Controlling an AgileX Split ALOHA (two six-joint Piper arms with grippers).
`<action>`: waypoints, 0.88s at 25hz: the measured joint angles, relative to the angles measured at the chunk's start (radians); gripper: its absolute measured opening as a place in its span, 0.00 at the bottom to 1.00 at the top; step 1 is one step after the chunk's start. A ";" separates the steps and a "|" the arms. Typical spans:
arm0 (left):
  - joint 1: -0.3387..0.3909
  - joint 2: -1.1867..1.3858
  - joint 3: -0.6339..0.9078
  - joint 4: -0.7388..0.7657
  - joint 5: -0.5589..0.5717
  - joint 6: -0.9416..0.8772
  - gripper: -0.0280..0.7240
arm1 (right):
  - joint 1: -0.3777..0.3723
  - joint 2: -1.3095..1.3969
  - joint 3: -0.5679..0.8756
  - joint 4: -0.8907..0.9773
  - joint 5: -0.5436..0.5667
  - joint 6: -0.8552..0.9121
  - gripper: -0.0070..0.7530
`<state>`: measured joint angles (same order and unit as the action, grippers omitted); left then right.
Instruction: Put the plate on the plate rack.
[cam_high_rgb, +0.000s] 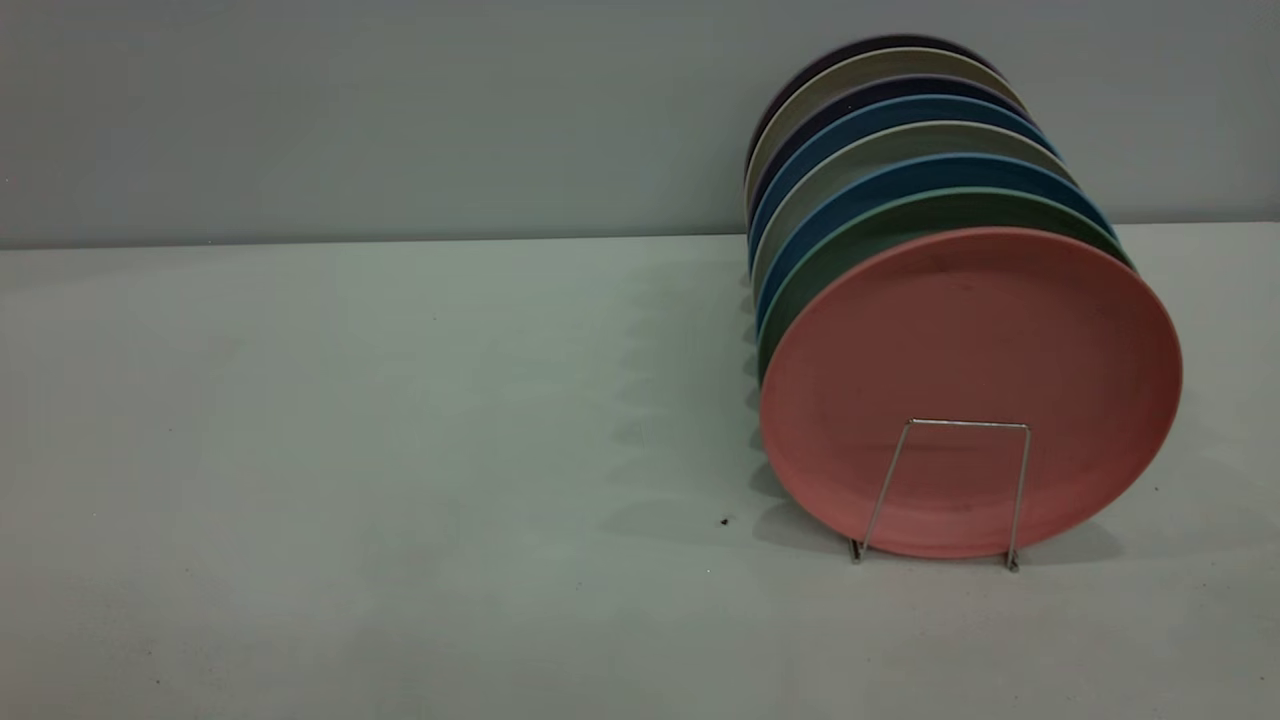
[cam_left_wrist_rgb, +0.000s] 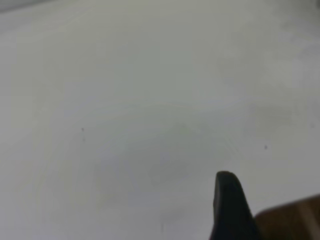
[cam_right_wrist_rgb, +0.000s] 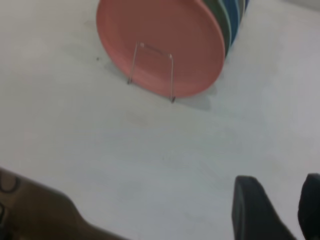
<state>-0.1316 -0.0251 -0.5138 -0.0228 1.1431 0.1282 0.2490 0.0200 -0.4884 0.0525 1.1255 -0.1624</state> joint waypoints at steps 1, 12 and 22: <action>-0.003 0.000 0.015 0.000 -0.002 0.000 0.65 | 0.000 -0.001 0.001 0.000 0.000 0.000 0.33; -0.003 0.001 0.026 0.001 -0.005 -0.039 0.65 | 0.000 -0.036 0.008 0.002 0.007 0.006 0.33; -0.003 0.001 0.026 0.001 -0.005 -0.042 0.65 | 0.000 -0.037 0.008 0.002 0.007 0.006 0.33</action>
<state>-0.1350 -0.0241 -0.4873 -0.0218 1.1382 0.0862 0.2490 -0.0172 -0.4808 0.0547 1.1330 -0.1562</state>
